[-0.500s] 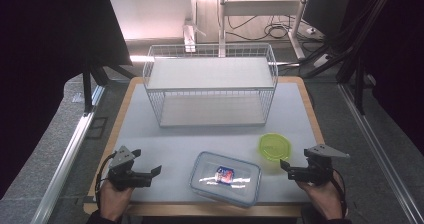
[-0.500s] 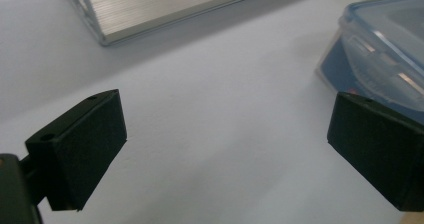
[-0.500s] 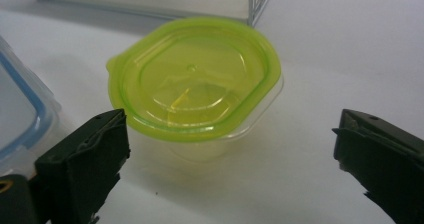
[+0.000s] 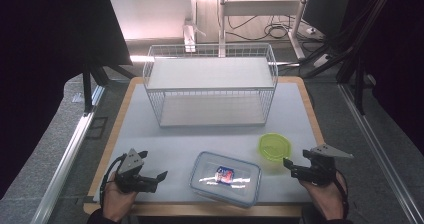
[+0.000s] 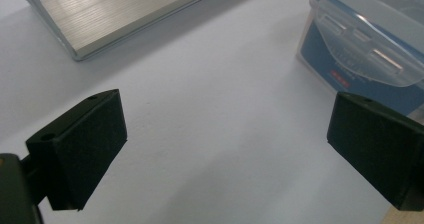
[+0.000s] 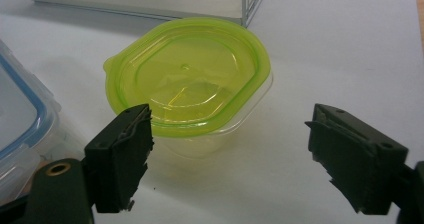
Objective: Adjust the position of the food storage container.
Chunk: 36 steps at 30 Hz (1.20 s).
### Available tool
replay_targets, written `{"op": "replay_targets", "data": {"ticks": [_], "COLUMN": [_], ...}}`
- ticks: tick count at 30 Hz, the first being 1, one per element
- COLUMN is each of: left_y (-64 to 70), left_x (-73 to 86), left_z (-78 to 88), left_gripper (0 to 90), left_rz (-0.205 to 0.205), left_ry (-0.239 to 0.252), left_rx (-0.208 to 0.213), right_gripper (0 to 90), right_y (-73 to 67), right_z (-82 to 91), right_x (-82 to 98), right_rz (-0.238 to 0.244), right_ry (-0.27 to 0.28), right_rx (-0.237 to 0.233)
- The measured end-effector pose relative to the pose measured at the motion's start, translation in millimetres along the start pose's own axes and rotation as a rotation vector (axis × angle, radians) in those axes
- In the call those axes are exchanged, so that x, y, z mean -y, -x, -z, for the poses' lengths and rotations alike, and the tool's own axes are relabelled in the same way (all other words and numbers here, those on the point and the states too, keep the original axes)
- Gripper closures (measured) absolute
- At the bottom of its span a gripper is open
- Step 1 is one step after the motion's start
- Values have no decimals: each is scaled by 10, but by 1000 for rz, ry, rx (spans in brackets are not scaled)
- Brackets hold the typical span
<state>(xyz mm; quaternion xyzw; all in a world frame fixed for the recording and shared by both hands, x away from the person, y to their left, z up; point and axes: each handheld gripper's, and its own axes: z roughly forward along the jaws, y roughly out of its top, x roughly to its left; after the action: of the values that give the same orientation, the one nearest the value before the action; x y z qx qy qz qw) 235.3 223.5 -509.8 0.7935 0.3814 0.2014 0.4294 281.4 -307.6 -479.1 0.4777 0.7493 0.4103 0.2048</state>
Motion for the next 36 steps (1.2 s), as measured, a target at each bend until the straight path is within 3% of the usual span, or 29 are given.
{"op": "replay_targets", "data": {"ticks": [9,13,17,21,26,36], "left_y": [22,26,27,32,44,36], "left_x": [3,1,-3,-3,-12,-28], "left_z": [19,45,38,26,5,-27], "left_gripper": [24,25,27,30,33,35], "left_rz": [-25,-24,-30,-38,-44,-50], "left_ry": [10,37,33,24,15,7], "left_rx": [-17,-14,-18,-17,-8,-2], "right_gripper": [270,436,569,694,880,900], "right_y": [-66,-93,-146,-216,-276,-404], "right_z": [41,54,26,-47,-119,-388], "right_x": [-79,-169,-240,-268,-324,-594], "right_rz": [36,61,92,142,171,212], "right_ry": [2,14,14,-25,-39,-72], "right_rx": [-8,-57,-103,-124,-157,-161]}}
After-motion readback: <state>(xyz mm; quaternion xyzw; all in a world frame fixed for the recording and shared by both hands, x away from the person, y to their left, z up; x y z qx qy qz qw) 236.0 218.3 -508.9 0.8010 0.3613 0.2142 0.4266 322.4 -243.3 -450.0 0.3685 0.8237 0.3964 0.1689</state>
